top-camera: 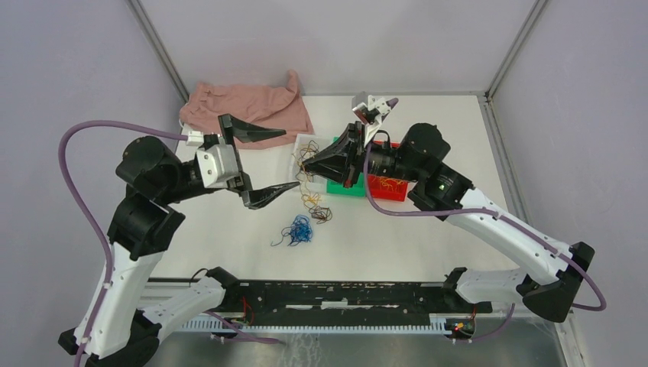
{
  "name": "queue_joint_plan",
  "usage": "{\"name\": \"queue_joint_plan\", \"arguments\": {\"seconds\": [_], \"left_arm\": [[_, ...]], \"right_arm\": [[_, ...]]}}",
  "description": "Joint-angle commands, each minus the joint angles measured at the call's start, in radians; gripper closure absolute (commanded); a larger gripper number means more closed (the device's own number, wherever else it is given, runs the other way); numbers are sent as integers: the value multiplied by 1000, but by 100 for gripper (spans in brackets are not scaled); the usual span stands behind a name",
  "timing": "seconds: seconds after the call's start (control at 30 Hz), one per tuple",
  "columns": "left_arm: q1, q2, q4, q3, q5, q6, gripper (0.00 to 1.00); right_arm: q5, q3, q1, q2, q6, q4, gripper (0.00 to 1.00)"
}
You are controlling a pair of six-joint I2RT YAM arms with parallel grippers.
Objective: Untangle the cables
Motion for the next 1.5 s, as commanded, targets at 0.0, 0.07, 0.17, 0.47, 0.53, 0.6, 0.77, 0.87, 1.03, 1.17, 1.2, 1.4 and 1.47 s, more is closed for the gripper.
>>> {"name": "queue_joint_plan", "arguments": {"seconds": [0.0,0.07,0.17,0.47,0.53,0.6,0.77,0.87,1.03,1.17,1.2,1.4,1.47], "left_arm": [[0,-30,59,-73,-27,-143,1],[0,-68,125,-159,-50,-221,1],[0,-91,153,-234,-36,-320,1],[0,-80,253,-312,-59,-404,7],[0,-70,276,-306,-77,-410,12],[0,-64,285,-305,-93,-411,18],[1,-65,290,-317,-107,-396,33],[1,-72,286,-323,-123,-380,49],[0,-80,270,-316,-173,-334,75],[0,-94,234,-307,-224,-249,89],[0,-96,220,-301,-244,-221,91],[1,-114,165,-268,-362,-57,97],[0,-109,142,-247,-383,-25,97]], "right_arm": [[98,22,4,-43,8,80,99],[139,39,6,-46,-8,66,100],[231,61,21,-47,-53,15,99],[426,69,79,-27,-164,-32,99],[439,68,90,-21,-174,-34,99],[446,67,100,-16,-183,-34,99],[449,65,108,-14,-185,-35,99],[446,65,109,-15,-178,-39,100],[457,54,108,-34,-181,-60,99],[522,36,110,-72,-211,-108,100],[548,31,109,-84,-219,-136,100],[692,16,105,-145,-306,-286,100],[740,9,98,-160,-324,-330,100]]}}
